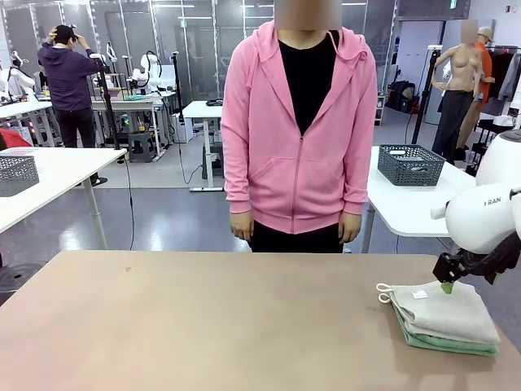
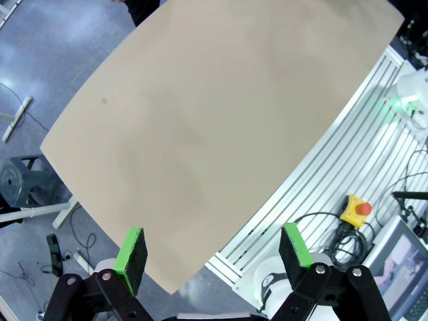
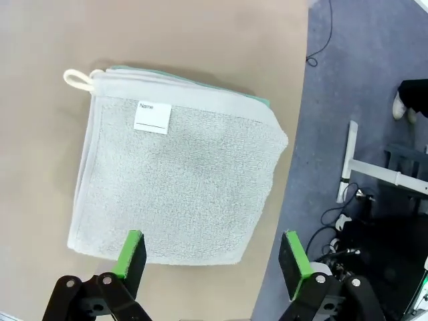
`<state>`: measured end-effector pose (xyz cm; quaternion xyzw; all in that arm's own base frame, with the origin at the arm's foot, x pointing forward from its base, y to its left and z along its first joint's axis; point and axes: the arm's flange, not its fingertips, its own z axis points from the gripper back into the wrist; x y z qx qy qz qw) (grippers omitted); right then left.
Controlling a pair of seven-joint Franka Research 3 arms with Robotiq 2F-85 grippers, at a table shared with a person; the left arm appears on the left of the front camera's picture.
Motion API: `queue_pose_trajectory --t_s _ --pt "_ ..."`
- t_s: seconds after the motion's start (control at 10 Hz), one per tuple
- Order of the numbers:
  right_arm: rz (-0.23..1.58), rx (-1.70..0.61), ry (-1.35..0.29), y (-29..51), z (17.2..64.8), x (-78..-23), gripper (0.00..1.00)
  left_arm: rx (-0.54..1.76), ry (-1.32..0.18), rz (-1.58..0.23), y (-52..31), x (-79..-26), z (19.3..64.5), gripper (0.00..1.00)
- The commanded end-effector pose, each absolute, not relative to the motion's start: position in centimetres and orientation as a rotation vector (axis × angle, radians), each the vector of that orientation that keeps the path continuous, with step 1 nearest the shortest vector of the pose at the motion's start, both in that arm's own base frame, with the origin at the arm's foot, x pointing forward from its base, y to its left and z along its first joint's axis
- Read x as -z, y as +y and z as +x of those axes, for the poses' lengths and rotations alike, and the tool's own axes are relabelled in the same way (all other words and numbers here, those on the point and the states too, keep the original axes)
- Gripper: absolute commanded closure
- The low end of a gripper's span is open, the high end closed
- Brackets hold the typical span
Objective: Fold the towels and place them in the basket.
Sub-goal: Stack the folded Towel with hook on the right side of the table.
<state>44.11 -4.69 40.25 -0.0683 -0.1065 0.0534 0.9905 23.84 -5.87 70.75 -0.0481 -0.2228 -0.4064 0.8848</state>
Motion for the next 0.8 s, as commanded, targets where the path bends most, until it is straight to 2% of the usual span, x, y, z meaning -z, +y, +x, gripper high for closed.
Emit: queue_pose_trajectory --t_s 0.0,0.7 --pt "-0.138 -0.114 -0.216 -5.14 44.18 -40.44 0.00 0.847 -0.467 -0.091 -5.80 -70.68 23.75 0.00" --pt "-0.138 -0.114 -0.216 -5.14 44.18 -40.44 0.00 0.847 -0.467 -0.091 -5.80 -70.68 23.75 0.00"
